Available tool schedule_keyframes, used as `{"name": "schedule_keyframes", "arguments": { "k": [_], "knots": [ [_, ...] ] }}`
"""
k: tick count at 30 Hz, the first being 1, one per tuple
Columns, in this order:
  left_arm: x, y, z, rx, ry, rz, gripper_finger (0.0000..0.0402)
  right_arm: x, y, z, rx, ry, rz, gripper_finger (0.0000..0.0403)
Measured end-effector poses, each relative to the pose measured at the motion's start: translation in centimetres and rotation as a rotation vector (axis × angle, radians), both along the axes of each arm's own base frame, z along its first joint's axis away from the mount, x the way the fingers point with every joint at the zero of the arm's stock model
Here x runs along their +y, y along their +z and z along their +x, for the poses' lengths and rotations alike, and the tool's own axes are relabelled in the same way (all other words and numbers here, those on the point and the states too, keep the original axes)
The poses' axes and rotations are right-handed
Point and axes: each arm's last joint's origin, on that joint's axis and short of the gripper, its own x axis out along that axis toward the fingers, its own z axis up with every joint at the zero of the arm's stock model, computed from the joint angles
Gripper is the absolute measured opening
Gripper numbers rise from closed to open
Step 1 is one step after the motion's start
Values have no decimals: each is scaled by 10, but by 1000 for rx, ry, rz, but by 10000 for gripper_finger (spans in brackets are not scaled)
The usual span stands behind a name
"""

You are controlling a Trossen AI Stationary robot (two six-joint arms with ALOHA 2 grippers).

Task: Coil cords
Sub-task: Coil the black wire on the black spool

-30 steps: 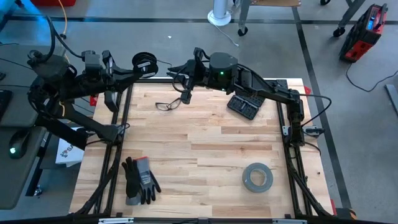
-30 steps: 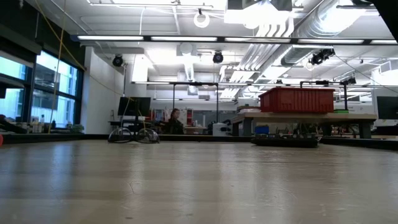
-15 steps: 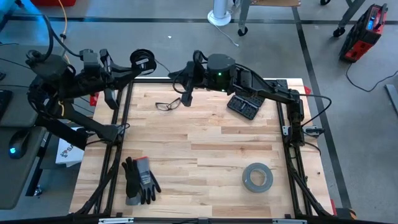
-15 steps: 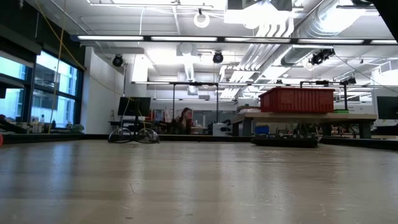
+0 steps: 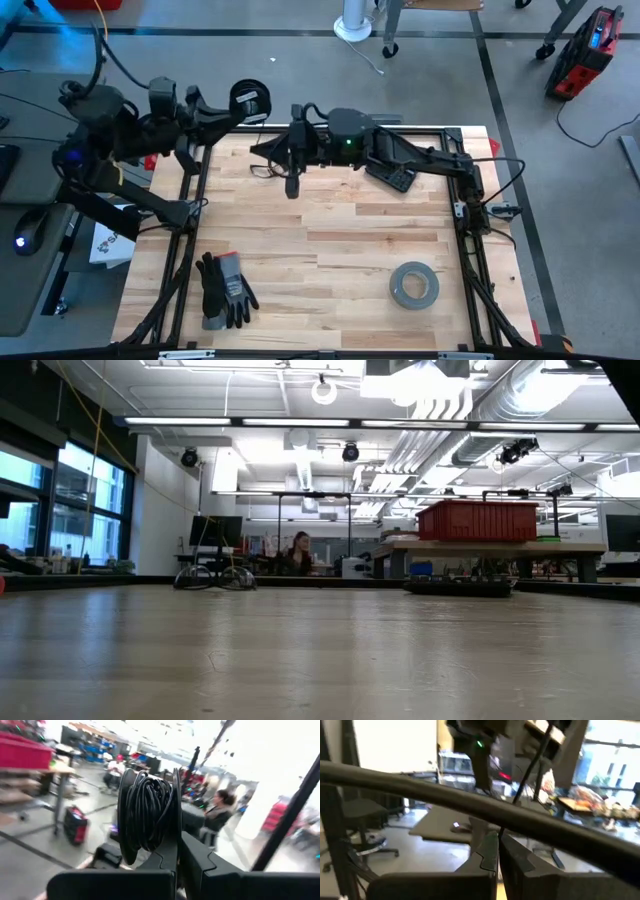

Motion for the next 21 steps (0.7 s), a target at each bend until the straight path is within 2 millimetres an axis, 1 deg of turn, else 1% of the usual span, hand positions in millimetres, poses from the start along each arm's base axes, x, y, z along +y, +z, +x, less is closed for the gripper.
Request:
{"name": "schedule_keyframes", "arguments": {
  "k": [4, 7, 12, 16, 21],
  "knots": [
    [-3, -1, 10, -36, -71, -142, 1, 6, 1, 4, -55, 21, 0, 0],
    [-6, -3, 19, -49, -116, -252, 1, 7, 6, 4, -110, 40, -4, 0],
    [-10, -6, 34, -59, -167, -342, 1, 11, 7, 6, -150, 78, -2, 0],
    [-11, -6, 36, -68, -190, -370, 1, 15, 11, 6, -196, 90, -8, 0],
    [-11, -4, 36, -105, -240, -505, 1, 14, 16, 4, -242, 81, -13, 0]
  ]
}}
